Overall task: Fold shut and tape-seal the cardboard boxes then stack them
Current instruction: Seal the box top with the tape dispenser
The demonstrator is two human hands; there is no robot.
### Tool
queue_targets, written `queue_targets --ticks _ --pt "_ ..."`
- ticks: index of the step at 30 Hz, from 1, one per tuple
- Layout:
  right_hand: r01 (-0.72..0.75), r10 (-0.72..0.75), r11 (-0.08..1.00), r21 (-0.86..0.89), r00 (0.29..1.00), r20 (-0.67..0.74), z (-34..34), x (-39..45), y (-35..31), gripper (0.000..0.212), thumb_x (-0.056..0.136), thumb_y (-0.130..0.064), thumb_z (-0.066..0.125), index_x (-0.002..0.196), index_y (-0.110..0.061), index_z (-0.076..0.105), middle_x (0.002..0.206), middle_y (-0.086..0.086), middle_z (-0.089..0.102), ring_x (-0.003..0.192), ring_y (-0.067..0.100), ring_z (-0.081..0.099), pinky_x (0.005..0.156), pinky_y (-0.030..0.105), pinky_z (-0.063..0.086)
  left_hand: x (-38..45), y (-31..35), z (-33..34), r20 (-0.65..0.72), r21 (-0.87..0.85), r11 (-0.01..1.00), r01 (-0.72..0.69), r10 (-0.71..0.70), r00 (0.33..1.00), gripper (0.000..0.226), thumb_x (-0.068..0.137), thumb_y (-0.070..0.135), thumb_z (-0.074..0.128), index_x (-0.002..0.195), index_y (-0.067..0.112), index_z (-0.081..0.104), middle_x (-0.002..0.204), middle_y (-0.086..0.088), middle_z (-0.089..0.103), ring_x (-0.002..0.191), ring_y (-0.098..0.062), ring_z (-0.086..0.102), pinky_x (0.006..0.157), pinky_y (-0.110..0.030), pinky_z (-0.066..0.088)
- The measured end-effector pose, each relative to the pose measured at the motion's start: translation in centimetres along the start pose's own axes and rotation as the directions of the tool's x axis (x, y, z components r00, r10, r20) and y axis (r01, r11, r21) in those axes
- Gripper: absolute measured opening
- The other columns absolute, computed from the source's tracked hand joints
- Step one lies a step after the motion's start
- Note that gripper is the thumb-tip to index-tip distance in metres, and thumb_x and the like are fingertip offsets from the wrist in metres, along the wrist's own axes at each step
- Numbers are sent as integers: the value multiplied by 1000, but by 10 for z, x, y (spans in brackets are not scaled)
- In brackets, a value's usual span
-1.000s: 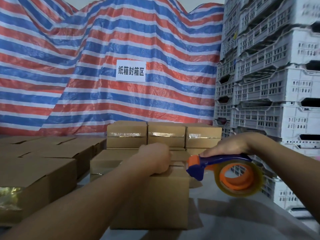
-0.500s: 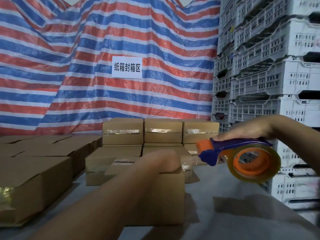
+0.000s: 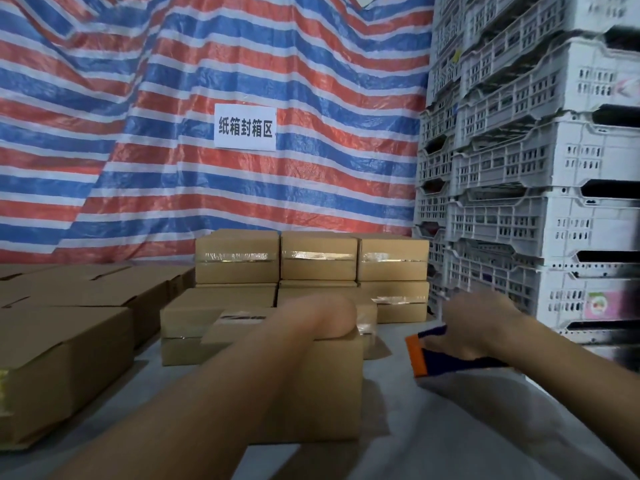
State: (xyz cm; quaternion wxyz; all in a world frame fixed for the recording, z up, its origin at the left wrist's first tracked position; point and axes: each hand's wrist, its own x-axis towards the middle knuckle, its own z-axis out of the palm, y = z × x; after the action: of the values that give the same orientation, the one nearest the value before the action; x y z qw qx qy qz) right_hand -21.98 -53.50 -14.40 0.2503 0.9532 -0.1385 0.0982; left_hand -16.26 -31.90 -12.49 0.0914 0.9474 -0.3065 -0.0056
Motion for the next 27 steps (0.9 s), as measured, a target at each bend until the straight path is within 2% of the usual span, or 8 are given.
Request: queue_targets --ticks 5,10,12,14,16,19,22,27 --pt "-175 203 966 191 969 -138 55 -15 -13 68 82 -86 29 67 -24 52 64 -10 55 53 6 51 42 25 34 5 -3 2 17 27 999 -38 38 999 39 106 15 29 132 0 53 138 -19 52 125 -31 50 99 -34 37" --pt "-283 303 919 273 953 -31 62 -24 -27 71 82 -87 23 69 -23 53 67 -10 54 60 10 54 49 27 39 11 -8 5 19 54 995 -78 77 997 34 104 17 33 126 4 57 132 -16 56 119 -29 53 88 -32 36" --pt "-283 320 922 264 942 -106 44 -26 -30 76 82 -87 16 71 -23 55 69 -7 56 60 12 53 51 28 38 11 -9 5 15 57 995 -84 83 996 33 104 16 33 123 5 58 129 -16 58 116 -28 54 86 -31 35" --pt "-183 324 869 459 912 -250 25 -24 -38 75 82 -83 12 75 -22 56 72 -3 59 64 14 57 56 31 47 12 -9 6 16 54 994 -94 93 996 33 105 15 33 123 5 58 128 -16 58 116 -28 55 85 -30 34" --pt "-60 314 602 796 935 -167 5 -23 -52 78 86 -79 19 80 -14 63 73 6 66 68 19 63 61 34 51 13 -9 6 20 61 992 -112 111 994 34 105 16 32 125 5 57 130 -14 58 118 -28 54 86 -29 33" --pt "-294 33 -38 955 955 295 -15 -23 -78 79 91 -77 31 86 -8 68 73 7 71 61 19 65 56 27 47 16 -10 7 11 69 989 -127 127 992 31 103 16 35 123 8 58 116 -12 61 100 -23 55 86 -31 36" --pt "-403 -210 -318 858 913 351 -13 -24 -96 61 91 -71 43 67 -17 57 57 0 52 47 13 48 46 22 35 21 -11 9 9 79 987 -137 137 991 30 101 11 37 120 6 60 104 -11 59 87 -18 50 82 -31 38" --pt "-323 -149 -606 727 944 295 -7 -22 -105 43 97 -37 59 58 -24 47 50 -6 36 41 8 33 37 20 28 30 -17 13 8 123 985 -122 122 992 28 101 15 37 113 12 61 83 3 54 80 -16 52 87 -35 45"
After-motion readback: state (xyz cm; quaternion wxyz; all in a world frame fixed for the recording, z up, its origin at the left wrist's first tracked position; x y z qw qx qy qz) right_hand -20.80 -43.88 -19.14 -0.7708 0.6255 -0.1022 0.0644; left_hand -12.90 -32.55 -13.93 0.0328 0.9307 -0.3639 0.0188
